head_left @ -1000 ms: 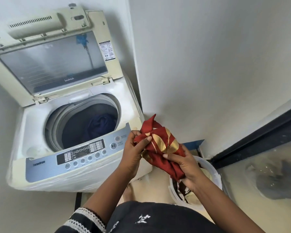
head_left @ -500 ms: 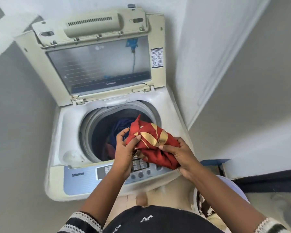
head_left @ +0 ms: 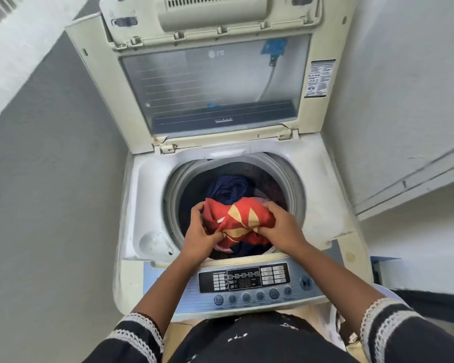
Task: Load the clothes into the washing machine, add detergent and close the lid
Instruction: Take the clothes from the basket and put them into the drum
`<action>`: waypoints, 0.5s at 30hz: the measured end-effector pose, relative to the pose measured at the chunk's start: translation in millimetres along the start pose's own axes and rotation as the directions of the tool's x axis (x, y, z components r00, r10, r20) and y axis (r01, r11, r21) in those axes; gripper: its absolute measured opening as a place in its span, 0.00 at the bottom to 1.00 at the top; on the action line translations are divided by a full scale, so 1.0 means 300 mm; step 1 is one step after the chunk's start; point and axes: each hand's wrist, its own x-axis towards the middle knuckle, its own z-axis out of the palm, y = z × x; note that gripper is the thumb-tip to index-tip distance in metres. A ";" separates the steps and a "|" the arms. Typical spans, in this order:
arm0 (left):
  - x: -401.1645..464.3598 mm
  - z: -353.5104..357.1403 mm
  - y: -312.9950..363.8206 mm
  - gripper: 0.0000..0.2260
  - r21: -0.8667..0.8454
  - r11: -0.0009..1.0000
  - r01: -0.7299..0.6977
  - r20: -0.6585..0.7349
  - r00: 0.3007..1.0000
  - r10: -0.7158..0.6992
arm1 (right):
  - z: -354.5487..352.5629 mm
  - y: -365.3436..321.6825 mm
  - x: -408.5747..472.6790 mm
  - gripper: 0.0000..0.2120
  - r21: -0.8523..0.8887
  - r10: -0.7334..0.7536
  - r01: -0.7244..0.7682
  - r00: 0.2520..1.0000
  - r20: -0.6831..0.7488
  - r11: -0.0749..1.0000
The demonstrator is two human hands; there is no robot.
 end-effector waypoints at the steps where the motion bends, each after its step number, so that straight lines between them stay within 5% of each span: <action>1: 0.009 -0.001 -0.015 0.36 0.049 0.999 0.007 -0.004 1.000 -0.007 | 0.009 0.008 0.006 0.28 -0.037 0.014 -0.012 0.999 0.040 0.999; 8: 0.051 0.008 -0.061 0.38 0.230 0.970 0.073 -0.079 0.995 -0.057 | 0.035 0.047 0.037 0.36 -0.195 0.088 -0.059 0.986 0.143 0.979; 15: 0.036 0.019 -0.043 0.26 0.490 0.865 -0.111 -0.108 0.976 0.187 | 0.032 0.040 0.018 0.22 -0.154 -0.062 0.063 0.998 0.013 0.986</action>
